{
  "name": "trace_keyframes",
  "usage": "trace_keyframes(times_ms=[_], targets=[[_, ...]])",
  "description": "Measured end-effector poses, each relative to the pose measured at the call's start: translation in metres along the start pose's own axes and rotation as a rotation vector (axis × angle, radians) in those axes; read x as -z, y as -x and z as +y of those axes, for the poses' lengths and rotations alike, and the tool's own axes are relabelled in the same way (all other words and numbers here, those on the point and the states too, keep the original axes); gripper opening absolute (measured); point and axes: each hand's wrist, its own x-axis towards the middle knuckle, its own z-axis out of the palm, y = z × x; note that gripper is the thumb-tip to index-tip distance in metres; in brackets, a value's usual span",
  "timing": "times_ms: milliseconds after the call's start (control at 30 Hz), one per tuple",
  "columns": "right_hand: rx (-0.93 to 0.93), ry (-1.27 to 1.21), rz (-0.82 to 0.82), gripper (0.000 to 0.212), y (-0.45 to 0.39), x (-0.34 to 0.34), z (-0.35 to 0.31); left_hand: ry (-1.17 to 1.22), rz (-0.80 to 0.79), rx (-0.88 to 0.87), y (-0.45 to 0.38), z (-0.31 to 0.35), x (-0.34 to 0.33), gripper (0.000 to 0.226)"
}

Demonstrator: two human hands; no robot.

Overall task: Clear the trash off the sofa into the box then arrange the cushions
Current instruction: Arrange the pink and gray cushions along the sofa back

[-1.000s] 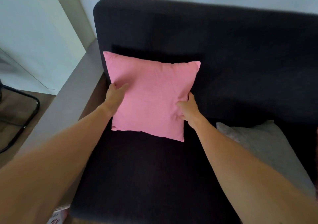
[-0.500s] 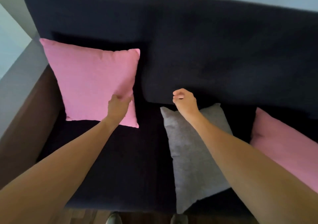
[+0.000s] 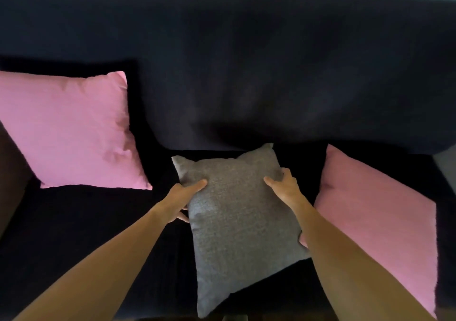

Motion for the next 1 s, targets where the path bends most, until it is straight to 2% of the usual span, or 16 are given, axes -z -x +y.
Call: trace_keyframes(times_ms=[167, 300, 433, 500, 733, 867, 1000], targets=[[-0.071, -0.136, -0.078, 0.097, -0.016, 0.001, 0.022, 0.029, 0.017, 0.032, -0.008, -0.004, -0.009, 0.074], [-0.038, -0.194, -0.001, 0.09, -0.012, -0.005, 0.02, 0.117, 0.116, 0.006, -0.008, -0.001, -0.013, 0.069], [0.013, -0.318, 0.056, 0.085, 0.002, -0.009, 0.003, 0.149, 0.255, -0.188, -0.003, 0.014, 0.004, 0.04], [0.057, -0.39, 0.077, 0.086, 0.012, -0.01, -0.01, 0.136, 0.282, -0.289, -0.001, 0.028, 0.019, 0.041], [0.22, -0.604, 0.174, 0.064, 0.042, 0.0, -0.064, 0.221, 0.144, -0.485, 0.006, 0.078, 0.065, 0.064], [0.267, -0.686, 0.244, 0.062, 0.048, 0.009, -0.088, 0.288, 0.082, -0.557, 0.004, 0.102, 0.069, 0.049], [0.274, -0.728, 0.271, 0.056, 0.044, 0.009, -0.101, 0.327, 0.056, -0.551, 0.001, 0.118, 0.065, 0.059]])
